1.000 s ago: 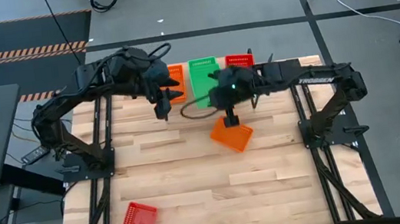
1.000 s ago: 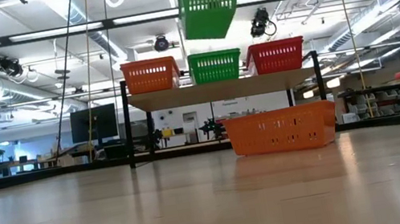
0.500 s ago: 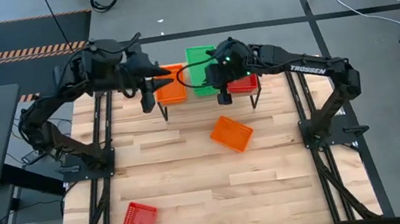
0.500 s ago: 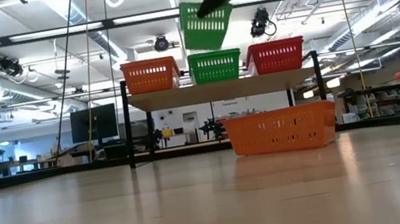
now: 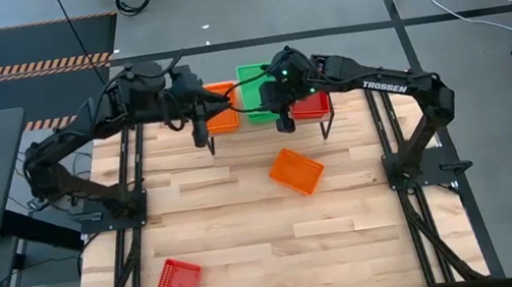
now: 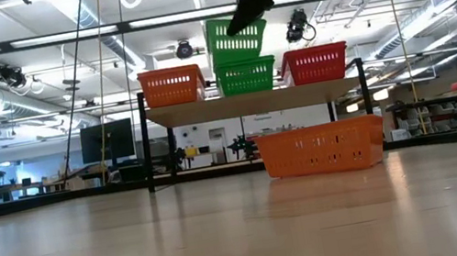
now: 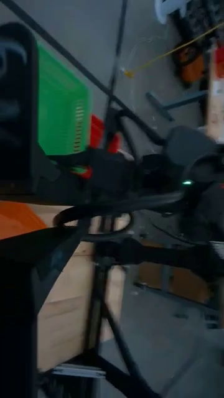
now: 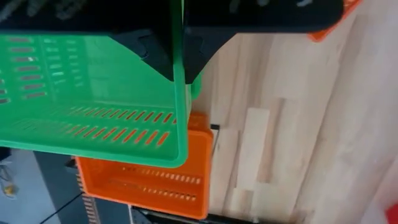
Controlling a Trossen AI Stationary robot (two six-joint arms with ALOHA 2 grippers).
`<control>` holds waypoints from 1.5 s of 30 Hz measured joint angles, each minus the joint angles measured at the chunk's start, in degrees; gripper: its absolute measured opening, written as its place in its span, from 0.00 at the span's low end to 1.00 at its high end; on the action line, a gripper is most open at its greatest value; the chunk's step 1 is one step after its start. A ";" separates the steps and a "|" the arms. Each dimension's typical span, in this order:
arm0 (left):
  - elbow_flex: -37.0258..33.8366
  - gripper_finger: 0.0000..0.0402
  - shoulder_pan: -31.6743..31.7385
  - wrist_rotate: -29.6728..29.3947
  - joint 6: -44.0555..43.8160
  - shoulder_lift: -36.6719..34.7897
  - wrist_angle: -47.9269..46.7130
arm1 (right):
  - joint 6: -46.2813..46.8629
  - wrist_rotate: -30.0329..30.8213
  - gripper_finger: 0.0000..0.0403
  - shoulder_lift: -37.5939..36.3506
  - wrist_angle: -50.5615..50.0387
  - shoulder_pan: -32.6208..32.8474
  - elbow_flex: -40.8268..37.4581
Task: Stack baskets on shelf by color
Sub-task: Stack the green bin on the green bins on the shelf
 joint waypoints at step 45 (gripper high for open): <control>-5.10 0.10 0.50 -2.15 -1.65 -8.61 -3.52 | 0.94 0.29 0.05 2.83 -1.09 0.28 0.00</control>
